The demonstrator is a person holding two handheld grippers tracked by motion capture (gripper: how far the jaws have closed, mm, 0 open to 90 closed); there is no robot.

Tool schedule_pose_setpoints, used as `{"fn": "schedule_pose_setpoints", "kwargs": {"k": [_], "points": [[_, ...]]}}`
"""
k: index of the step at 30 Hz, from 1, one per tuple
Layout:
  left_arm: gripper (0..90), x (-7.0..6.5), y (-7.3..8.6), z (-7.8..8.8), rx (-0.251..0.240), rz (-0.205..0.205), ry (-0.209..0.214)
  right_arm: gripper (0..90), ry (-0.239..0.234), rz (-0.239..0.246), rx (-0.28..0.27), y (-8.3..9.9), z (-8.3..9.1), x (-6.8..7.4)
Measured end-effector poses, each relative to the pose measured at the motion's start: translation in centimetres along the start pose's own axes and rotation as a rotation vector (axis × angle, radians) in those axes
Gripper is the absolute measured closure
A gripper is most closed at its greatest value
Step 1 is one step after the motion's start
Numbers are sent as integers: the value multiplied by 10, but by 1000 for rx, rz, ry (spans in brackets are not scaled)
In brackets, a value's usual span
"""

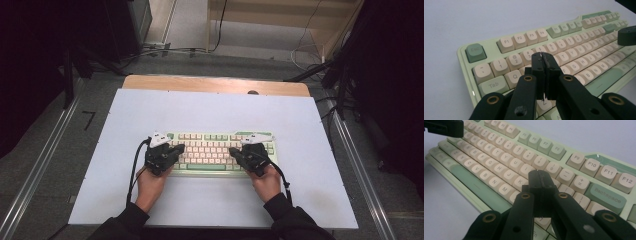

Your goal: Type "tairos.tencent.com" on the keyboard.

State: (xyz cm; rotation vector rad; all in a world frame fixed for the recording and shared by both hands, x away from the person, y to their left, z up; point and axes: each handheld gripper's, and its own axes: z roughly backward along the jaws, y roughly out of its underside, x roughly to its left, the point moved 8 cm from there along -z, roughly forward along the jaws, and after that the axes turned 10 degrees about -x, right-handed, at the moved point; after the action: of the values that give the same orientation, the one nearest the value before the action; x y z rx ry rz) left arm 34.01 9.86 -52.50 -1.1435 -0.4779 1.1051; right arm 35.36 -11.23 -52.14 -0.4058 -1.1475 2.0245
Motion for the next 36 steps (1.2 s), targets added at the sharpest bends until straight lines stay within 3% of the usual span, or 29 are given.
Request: {"fn": "schedule_pose_setpoints", "kwargs": {"k": [36], "points": [[894,-1,2,-1,9,-2,8,872,-18,26,81,19,-7,9]]}}
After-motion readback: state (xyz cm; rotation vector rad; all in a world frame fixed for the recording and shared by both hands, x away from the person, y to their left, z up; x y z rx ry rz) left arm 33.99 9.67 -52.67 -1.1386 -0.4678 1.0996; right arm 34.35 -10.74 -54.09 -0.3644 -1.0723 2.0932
